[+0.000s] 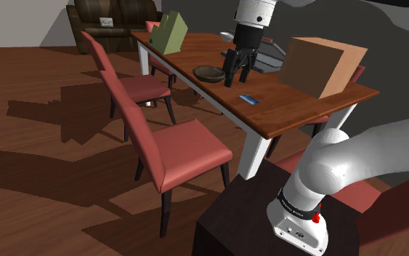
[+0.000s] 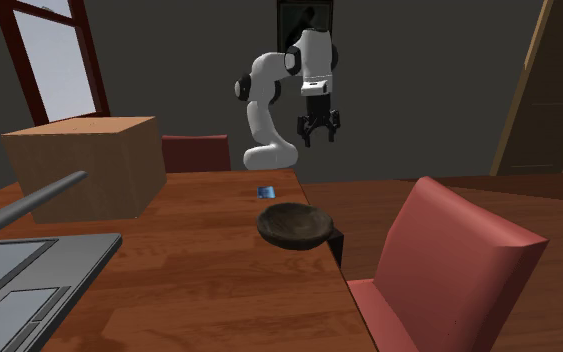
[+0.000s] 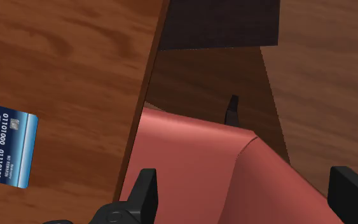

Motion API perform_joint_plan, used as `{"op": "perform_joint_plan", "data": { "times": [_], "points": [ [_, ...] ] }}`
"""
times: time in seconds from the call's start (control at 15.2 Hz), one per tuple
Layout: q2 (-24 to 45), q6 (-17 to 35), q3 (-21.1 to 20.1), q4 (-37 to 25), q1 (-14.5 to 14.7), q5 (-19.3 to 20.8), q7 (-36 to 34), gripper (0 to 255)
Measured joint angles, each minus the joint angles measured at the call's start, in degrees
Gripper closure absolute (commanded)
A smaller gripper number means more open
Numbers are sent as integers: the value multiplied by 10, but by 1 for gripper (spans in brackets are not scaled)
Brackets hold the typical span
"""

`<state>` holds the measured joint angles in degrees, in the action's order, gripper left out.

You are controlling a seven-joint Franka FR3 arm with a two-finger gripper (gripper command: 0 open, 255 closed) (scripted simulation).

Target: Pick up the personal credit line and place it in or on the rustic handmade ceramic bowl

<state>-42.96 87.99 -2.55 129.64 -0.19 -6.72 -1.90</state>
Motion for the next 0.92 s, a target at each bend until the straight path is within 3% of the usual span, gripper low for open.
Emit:
{"op": "perform_joint_plan", "data": {
  "times": [0.26,0.92],
  "points": [
    [-31,50,9,45,-15,17,4,0],
    [-156,316,78,252,-106,104,31,0]
  ]
}}
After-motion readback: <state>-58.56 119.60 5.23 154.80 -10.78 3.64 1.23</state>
